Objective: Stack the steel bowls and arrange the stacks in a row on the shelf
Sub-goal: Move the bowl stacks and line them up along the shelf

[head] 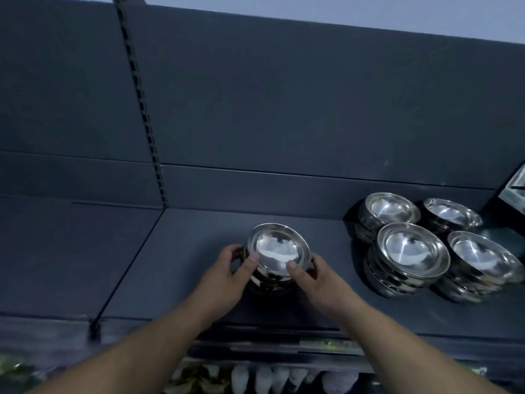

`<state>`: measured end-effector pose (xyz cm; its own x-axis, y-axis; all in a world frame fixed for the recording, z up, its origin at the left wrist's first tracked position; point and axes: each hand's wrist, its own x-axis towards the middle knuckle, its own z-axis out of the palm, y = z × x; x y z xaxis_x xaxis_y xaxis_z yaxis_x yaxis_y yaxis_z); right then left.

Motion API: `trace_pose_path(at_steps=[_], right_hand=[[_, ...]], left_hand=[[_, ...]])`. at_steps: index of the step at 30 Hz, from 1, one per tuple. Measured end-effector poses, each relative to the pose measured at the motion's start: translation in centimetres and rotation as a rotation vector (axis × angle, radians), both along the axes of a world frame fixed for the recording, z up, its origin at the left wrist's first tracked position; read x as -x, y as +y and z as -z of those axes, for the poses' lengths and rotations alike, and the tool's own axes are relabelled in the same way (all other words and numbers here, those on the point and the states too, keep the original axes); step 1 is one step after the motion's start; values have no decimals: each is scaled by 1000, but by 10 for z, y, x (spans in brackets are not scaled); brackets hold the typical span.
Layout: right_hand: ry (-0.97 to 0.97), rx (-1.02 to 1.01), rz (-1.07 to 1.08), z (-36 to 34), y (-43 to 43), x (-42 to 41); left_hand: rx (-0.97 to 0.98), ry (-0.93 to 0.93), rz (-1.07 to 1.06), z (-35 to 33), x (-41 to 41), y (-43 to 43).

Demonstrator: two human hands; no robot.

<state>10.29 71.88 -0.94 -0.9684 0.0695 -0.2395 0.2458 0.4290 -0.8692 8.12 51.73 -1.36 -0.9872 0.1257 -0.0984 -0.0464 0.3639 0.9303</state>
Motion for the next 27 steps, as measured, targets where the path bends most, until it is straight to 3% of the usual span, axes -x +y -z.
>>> trace_pose_path(at_steps=[14, 22, 27], right_hand=[[26, 89, -171, 14, -57, -6], [31, 117, -224, 10, -145, 10], [32, 189, -209, 7, -160, 17]], left_hand=[[-156, -66, -231, -2, -27, -63], [-137, -49, -205, 7, -21, -151], [-103, -65, -30, 4, -9, -177]])
